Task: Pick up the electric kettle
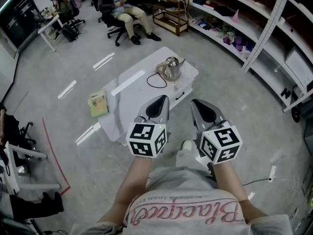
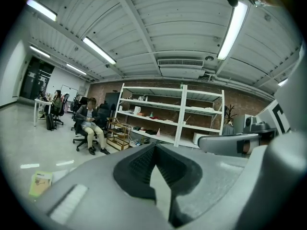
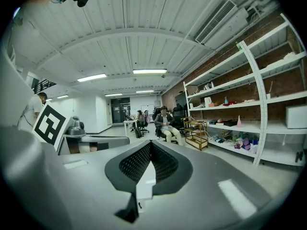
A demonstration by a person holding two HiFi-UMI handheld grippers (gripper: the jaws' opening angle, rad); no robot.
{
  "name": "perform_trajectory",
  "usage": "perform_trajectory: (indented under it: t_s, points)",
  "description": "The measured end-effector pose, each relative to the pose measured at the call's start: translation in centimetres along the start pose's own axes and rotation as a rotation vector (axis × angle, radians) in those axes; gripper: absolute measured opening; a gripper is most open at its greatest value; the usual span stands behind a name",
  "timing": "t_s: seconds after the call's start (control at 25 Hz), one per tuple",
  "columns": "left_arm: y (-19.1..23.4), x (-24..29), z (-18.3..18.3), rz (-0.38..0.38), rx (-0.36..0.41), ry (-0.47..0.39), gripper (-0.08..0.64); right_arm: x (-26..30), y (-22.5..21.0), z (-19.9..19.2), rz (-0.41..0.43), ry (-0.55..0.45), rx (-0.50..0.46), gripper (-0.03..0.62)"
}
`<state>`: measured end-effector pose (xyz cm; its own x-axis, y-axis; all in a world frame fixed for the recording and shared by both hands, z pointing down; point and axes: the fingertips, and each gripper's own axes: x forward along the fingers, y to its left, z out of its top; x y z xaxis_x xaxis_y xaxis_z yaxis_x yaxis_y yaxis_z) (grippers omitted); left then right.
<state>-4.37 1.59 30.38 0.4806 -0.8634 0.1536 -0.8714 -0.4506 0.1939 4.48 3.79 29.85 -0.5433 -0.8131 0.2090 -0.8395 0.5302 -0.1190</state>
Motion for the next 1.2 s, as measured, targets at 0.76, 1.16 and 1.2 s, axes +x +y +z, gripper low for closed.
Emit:
perform_trajectory:
  t_s: [0.76, 1.16, 1.2]
  points:
    - [2.7, 18.6, 1.7, 0.130, -0.040, 0.013, 0.004, 12.4, -17.4, 3.6, 0.079, 0.042, 0.066, 0.023]
    - [6.5, 21.7, 1.2, 0.192, -0.070, 0.007, 0.004, 17.7, -18.8, 3.0, 0.145, 0.095, 0.090, 0.023]
    - [7.0, 22.0, 1.5, 0.196, -0.064, -0.006, 0.004, 18.3, -18.8, 3.2, 0.156, 0.091, 0.080, 0.022]
